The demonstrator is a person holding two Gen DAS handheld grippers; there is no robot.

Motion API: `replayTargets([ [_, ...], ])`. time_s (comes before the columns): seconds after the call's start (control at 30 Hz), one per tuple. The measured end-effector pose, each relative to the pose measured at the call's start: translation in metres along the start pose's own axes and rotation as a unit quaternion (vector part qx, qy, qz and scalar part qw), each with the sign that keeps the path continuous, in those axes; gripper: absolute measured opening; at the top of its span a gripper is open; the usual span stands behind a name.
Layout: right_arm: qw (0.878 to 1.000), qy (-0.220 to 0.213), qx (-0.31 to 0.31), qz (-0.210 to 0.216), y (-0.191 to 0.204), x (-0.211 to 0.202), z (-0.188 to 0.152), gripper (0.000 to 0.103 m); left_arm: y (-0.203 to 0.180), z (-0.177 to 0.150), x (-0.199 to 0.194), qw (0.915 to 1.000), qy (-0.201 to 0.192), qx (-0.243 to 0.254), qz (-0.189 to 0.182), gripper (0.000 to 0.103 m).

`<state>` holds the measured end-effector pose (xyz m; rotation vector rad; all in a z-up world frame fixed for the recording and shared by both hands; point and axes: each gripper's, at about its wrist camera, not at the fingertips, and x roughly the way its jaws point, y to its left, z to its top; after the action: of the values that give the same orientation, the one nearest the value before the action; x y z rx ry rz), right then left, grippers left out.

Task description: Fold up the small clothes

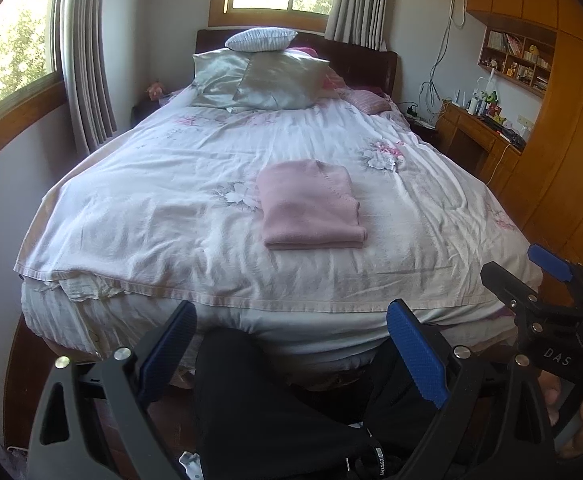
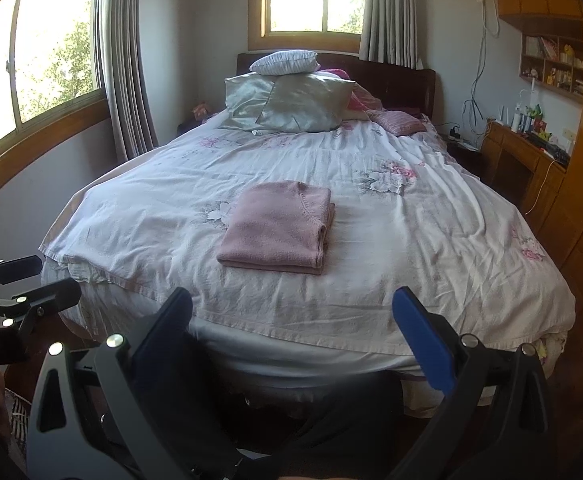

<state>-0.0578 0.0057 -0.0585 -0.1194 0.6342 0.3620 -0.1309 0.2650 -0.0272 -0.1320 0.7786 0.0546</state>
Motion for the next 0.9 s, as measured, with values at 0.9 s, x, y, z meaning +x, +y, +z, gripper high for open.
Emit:
replayTargets([
  [0.9, 1.000, 0.008, -0.005, 0.007, 0.001, 0.013, 0.004, 0.100, 0.006, 0.010, 0.009, 0.9995, 0.002, 0.001, 0.030, 0.096],
])
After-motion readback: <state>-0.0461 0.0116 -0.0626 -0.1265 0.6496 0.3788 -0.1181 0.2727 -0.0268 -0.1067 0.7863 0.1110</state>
